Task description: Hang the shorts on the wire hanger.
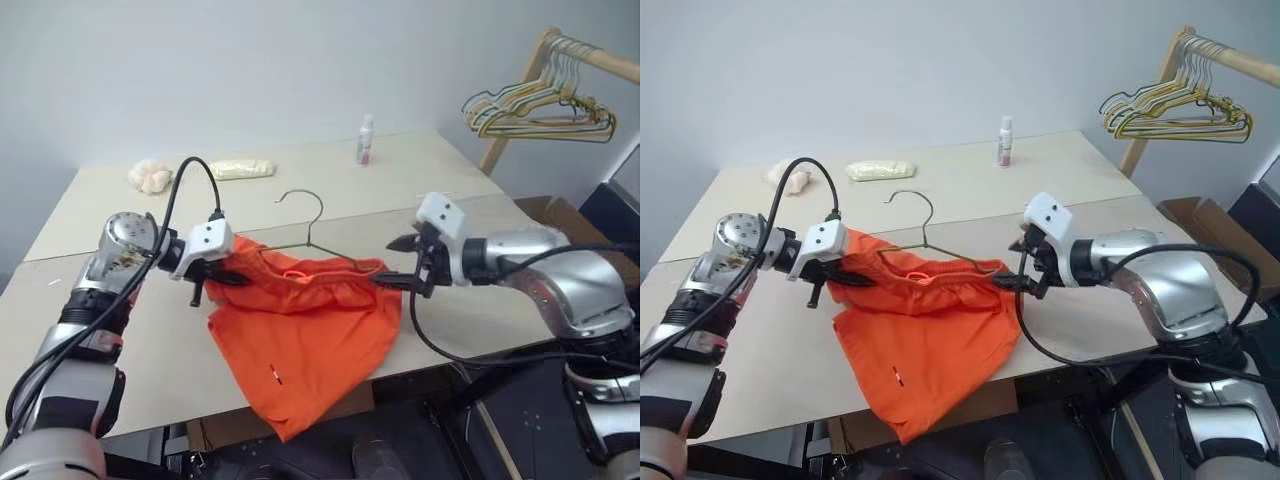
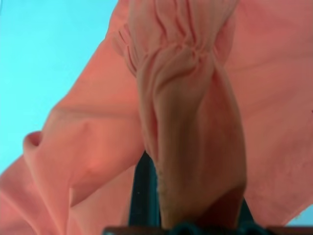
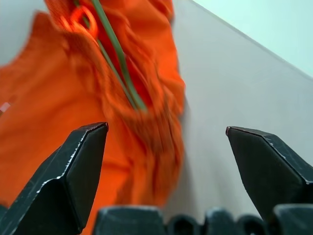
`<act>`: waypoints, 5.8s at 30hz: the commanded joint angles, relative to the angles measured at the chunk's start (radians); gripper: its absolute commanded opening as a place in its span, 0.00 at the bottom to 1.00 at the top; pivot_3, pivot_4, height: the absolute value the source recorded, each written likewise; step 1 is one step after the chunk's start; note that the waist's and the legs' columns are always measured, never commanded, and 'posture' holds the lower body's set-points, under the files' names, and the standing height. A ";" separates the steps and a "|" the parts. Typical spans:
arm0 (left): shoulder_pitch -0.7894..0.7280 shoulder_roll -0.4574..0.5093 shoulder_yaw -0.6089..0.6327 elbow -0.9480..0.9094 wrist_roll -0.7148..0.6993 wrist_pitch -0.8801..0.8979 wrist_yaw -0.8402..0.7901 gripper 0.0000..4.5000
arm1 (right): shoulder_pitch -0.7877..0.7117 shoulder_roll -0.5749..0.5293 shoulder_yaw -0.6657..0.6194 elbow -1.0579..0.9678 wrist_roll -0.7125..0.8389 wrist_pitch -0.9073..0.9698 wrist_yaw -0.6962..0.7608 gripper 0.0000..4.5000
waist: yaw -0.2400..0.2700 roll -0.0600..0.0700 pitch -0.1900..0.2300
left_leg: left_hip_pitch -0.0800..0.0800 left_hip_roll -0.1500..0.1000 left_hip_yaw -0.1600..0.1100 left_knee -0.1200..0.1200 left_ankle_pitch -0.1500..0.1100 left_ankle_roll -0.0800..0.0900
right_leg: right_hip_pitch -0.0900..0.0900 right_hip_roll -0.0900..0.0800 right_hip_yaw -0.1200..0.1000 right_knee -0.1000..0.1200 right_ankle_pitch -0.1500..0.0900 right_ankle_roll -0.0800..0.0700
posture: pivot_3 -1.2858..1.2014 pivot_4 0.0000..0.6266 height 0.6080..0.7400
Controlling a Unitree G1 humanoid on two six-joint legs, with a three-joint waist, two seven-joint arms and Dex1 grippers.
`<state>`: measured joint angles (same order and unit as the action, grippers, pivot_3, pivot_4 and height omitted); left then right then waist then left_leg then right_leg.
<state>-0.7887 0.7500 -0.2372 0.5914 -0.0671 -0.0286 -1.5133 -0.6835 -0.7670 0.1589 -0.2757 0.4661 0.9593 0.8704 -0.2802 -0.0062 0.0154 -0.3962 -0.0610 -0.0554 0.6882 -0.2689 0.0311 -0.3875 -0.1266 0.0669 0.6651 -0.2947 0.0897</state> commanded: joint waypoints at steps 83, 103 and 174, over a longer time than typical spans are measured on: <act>-0.258 -0.117 0.259 0.196 -0.133 -0.086 0.151 0.99 | 0.173 -0.029 -0.051 -0.163 -0.091 0.355 0.096 0.00 | -0.012 -0.001 0.000 | -0.004 0.000 -0.004 0.006 -0.001 0.002 | -0.001 -0.001 -0.004 0.005 0.000 0.000 | 0.39 0.00 1.00; -0.055 -0.438 0.380 -0.574 -0.627 0.541 0.547 0.99 | 0.082 0.067 -0.852 0.168 0.279 0.655 -0.886 0.00 | -0.132 0.008 -0.009 | 0.002 0.003 0.001 0.004 -0.001 0.002 | 0.009 0.000 0.003 0.000 0.000 0.000 | 0.34 0.00 1.00; -0.004 -0.364 0.319 -0.638 -0.630 0.569 0.497 1.00 | -0.365 0.009 -0.752 0.511 -0.216 0.172 -1.388 1.00 | -0.168 0.009 -0.002 | 0.044 0.005 0.005 -0.012 -0.005 0.008 | 0.067 0.003 -0.001 -0.039 -0.001 0.005 | 0.35 0.00 1.00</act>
<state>-0.7856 0.3757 0.0699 -0.0243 -0.6754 0.5408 -1.0135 -1.1122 -0.7518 -0.7527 0.4233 0.3267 1.2658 -0.5662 -0.4486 0.0029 0.0132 -0.3519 -0.0563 -0.0514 0.6762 -0.2744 0.0388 -0.3203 -0.1236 0.0656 0.6258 -0.2959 0.0948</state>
